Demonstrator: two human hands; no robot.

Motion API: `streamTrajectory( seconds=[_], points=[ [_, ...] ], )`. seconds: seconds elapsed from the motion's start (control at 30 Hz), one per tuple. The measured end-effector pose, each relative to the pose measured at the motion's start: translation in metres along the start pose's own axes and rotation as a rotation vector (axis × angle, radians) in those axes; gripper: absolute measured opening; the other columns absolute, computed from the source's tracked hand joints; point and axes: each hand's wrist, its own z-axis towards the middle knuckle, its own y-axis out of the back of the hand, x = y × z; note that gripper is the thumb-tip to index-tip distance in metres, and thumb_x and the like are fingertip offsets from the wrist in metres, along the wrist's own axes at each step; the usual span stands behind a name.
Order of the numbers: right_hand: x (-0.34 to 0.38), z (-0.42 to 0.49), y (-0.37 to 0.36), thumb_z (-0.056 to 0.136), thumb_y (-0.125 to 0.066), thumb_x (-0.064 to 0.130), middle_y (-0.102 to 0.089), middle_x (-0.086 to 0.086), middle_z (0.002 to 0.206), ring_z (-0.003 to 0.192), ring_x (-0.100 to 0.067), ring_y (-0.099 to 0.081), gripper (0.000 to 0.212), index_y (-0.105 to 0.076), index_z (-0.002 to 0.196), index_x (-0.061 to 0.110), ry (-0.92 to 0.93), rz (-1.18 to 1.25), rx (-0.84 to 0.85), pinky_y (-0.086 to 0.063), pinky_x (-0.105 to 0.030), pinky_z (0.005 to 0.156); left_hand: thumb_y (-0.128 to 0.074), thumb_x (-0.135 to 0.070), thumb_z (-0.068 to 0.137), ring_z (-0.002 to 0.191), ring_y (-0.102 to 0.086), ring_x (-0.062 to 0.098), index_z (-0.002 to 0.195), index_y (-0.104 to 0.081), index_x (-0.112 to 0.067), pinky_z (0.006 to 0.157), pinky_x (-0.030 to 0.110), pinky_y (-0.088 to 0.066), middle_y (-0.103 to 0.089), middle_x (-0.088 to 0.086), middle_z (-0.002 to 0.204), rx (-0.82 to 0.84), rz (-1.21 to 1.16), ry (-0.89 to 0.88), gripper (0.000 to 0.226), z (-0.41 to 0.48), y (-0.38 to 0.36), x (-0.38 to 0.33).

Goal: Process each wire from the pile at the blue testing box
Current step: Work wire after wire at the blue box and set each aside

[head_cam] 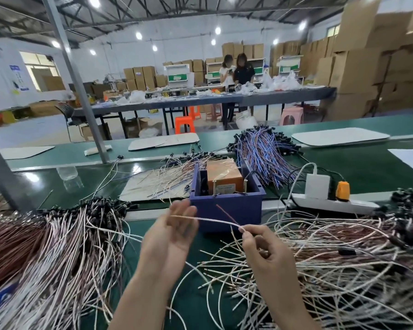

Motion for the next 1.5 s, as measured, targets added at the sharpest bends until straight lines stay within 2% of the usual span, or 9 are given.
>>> streamTrajectory(
  seconds=[0.07,0.17,0.27,0.37,0.5,0.6,0.73,1.07,1.5],
  points=[
    [-0.001,0.001,0.000,0.091,-0.060,0.043,-0.055,0.004,0.061,0.053,-0.001,-0.043,0.013,-0.072,0.097,0.041,-0.018,0.013,0.011,-0.036,-0.019,0.048,-0.039,-0.024,0.108,0.060,-0.064,0.009,0.118,-0.061,-0.010,0.056,0.023,-0.056,-0.065,-0.003,0.074,-0.053,0.060,-0.183,0.028,0.003,0.009,-0.007],
    [-0.004,0.000,-0.004,0.094,-0.061,0.041,-0.052,0.005,0.060,0.053,-0.001,-0.041,0.011,-0.072,0.096,0.042,-0.028,0.028,0.027,-0.034,-0.018,0.047,-0.032,-0.040,0.107,0.048,-0.043,0.002,0.135,-0.050,-0.022,0.042,0.015,-0.038,-0.047,-0.012,0.057,-0.060,0.685,-0.508,0.038,-0.002,0.011,0.007],
    [-0.005,0.000,-0.007,0.095,-0.061,0.041,-0.061,-0.004,0.069,0.055,-0.003,-0.047,0.012,-0.072,0.099,0.045,-0.056,0.059,-0.023,-0.040,-0.021,0.049,-0.024,-0.061,0.097,0.052,-0.053,0.011,0.152,-0.030,-0.031,0.049,0.031,-0.046,-0.058,-0.007,0.063,0.088,1.165,-0.606,0.063,-0.007,0.011,0.036],
    [-0.006,0.000,-0.008,0.095,-0.062,0.040,-0.066,0.000,0.072,0.057,-0.003,-0.054,0.014,-0.070,0.099,0.050,-0.078,0.079,-0.095,-0.047,-0.021,0.052,-0.018,-0.059,0.099,0.046,-0.050,0.008,0.142,-0.033,-0.040,0.051,0.038,-0.042,-0.058,-0.010,0.057,0.135,1.363,-0.622,0.050,-0.003,0.014,0.053],
    [-0.007,0.006,-0.015,0.098,-0.059,0.038,-0.066,0.007,0.067,0.049,-0.003,-0.046,0.013,-0.071,0.101,0.042,-0.113,0.117,-0.216,-0.040,-0.018,0.045,-0.030,-0.039,0.107,0.046,-0.047,0.007,0.123,-0.057,-0.031,0.049,0.023,-0.034,-0.049,-0.011,0.049,0.057,1.364,-0.752,0.032,0.004,0.004,0.059],
    [-0.009,0.012,-0.019,0.099,-0.058,0.037,-0.067,0.007,0.070,0.047,-0.003,-0.045,0.015,-0.065,0.107,0.048,-0.137,0.112,-0.320,-0.039,-0.019,0.043,-0.036,-0.031,0.108,0.049,-0.052,0.003,0.131,-0.057,-0.024,0.049,0.018,-0.034,-0.051,-0.012,0.052,0.010,1.371,-0.729,0.033,0.008,-0.006,0.064],
    [-0.011,0.014,-0.022,0.100,-0.055,0.040,-0.069,0.012,0.077,0.050,-0.003,-0.049,0.018,-0.059,0.115,0.051,-0.119,0.095,-0.334,-0.043,-0.023,0.050,-0.035,-0.031,0.108,0.051,-0.057,0.006,0.134,-0.046,-0.026,0.049,0.021,-0.033,-0.061,-0.007,0.058,0.030,1.415,-0.712,0.029,0.010,-0.006,0.070],
    [-0.014,0.021,-0.022,0.100,-0.057,0.037,-0.073,0.010,0.079,0.046,-0.003,-0.044,0.023,-0.057,0.113,0.057,-0.095,0.073,-0.283,-0.041,-0.026,0.052,-0.036,-0.030,0.108,0.070,-0.066,0.018,0.124,-0.059,-0.025,0.068,0.043,-0.055,-0.071,-0.004,0.081,-0.020,1.448,-0.739,0.028,0.021,-0.007,0.071],
    [-0.020,0.030,-0.015,0.102,-0.056,0.035,-0.072,0.007,0.078,0.047,-0.005,-0.036,0.027,-0.061,0.127,0.042,-0.091,0.126,-0.183,-0.037,-0.019,0.048,-0.035,-0.031,0.107,0.054,-0.055,0.009,0.122,-0.061,-0.027,0.058,0.037,-0.049,-0.063,-0.010,0.066,-0.067,1.348,-0.819,0.030,0.019,-0.006,0.068]
  ],
)
